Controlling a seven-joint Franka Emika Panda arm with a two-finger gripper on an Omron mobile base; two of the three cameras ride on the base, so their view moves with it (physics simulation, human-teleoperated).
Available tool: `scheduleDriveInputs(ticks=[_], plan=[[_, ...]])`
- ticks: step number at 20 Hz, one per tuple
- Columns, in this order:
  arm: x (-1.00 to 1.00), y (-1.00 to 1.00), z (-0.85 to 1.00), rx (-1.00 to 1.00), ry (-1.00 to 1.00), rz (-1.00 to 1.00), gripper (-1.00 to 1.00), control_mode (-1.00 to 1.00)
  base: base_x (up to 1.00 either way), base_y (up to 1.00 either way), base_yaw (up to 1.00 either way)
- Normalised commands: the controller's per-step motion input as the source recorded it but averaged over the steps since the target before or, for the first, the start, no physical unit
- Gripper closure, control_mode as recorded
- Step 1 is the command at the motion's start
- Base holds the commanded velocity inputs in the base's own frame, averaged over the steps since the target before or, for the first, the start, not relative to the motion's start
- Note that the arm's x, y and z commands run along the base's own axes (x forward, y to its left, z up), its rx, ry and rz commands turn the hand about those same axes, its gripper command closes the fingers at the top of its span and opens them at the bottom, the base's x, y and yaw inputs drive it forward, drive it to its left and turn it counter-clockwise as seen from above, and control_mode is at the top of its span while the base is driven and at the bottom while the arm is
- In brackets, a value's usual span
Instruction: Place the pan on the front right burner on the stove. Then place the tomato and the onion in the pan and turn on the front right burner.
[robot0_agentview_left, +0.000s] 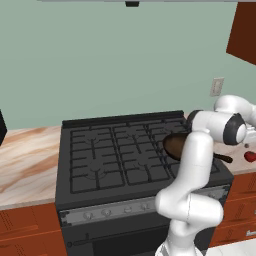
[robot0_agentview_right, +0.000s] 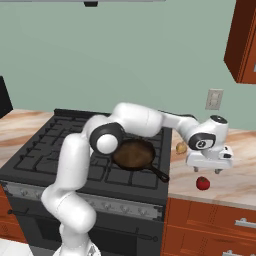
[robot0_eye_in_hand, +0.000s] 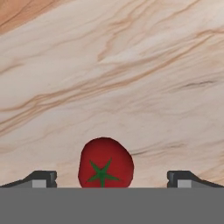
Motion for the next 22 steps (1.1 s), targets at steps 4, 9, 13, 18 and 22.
scheduleDriveInputs(ticks=[4,9,13,18,22], plan=[[-0.06,0.00,0.00,0.03,0.00,0.00,-1.00,-1.00,0.00,0.00,0.00],[-0.03,0.00,-0.06,0.01,0.00,0.00,-1.00,-1.00,0.00,0.00,0.00],[0.00,0.00,-0.11,0.00,0.00,0.00,-1.00,-1.00,0.00,0.00,0.00],[0.00,0.02,-0.15,0.00,0.00,0.00,-1.00,-1.00,0.00,0.00,0.00],[0.00,0.04,-0.13,0.00,0.00,0.00,-1.00,-1.00,0.00,0.00,0.00]])
